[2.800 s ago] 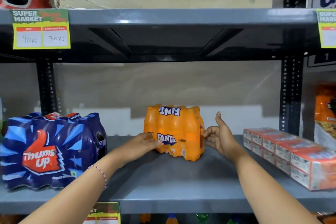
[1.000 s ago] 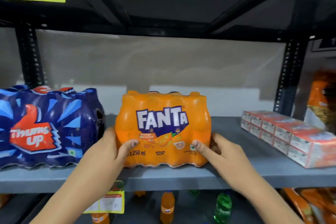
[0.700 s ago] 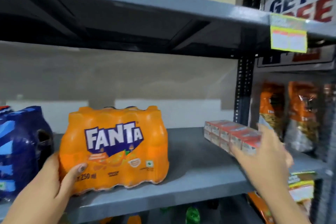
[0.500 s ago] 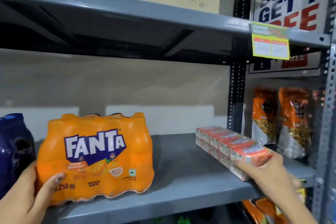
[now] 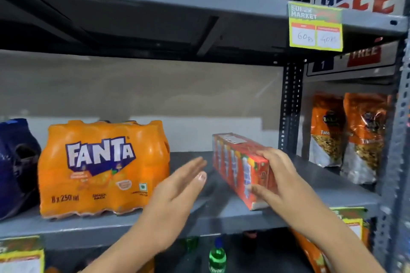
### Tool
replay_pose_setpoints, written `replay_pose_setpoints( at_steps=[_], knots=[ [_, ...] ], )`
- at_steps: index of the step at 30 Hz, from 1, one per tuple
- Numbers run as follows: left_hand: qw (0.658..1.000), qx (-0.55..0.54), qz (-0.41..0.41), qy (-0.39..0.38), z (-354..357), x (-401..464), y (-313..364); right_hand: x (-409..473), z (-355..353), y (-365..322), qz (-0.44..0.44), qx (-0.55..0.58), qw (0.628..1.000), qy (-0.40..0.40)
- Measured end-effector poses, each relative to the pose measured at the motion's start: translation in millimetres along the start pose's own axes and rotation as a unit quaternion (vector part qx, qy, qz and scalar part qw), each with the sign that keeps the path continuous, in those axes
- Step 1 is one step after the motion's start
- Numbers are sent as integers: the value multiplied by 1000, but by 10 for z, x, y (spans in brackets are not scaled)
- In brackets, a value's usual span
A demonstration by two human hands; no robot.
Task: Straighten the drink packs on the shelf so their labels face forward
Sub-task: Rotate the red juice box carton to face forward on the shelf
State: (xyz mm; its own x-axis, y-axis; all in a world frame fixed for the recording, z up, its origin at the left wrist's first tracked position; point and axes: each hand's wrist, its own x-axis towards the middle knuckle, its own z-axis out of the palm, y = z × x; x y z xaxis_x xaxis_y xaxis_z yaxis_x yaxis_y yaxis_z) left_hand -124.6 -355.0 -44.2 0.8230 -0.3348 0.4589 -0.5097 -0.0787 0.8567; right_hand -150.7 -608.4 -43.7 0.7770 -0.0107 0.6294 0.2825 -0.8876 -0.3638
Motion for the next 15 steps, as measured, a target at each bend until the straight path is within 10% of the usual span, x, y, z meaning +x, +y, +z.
replay_pose_setpoints(
  at_steps=[3,7,15],
  knots=[
    [969,-175,-127,-121,342,278,35,-58,15,11,73,132,988,35],
    [915,-300,-252,-96,615,762,82,-233,127,32,160,353,918,80],
    [934,-231,-266,-57,374,1132,-72,-278,404,-239,159,397,904,23]
  ],
)
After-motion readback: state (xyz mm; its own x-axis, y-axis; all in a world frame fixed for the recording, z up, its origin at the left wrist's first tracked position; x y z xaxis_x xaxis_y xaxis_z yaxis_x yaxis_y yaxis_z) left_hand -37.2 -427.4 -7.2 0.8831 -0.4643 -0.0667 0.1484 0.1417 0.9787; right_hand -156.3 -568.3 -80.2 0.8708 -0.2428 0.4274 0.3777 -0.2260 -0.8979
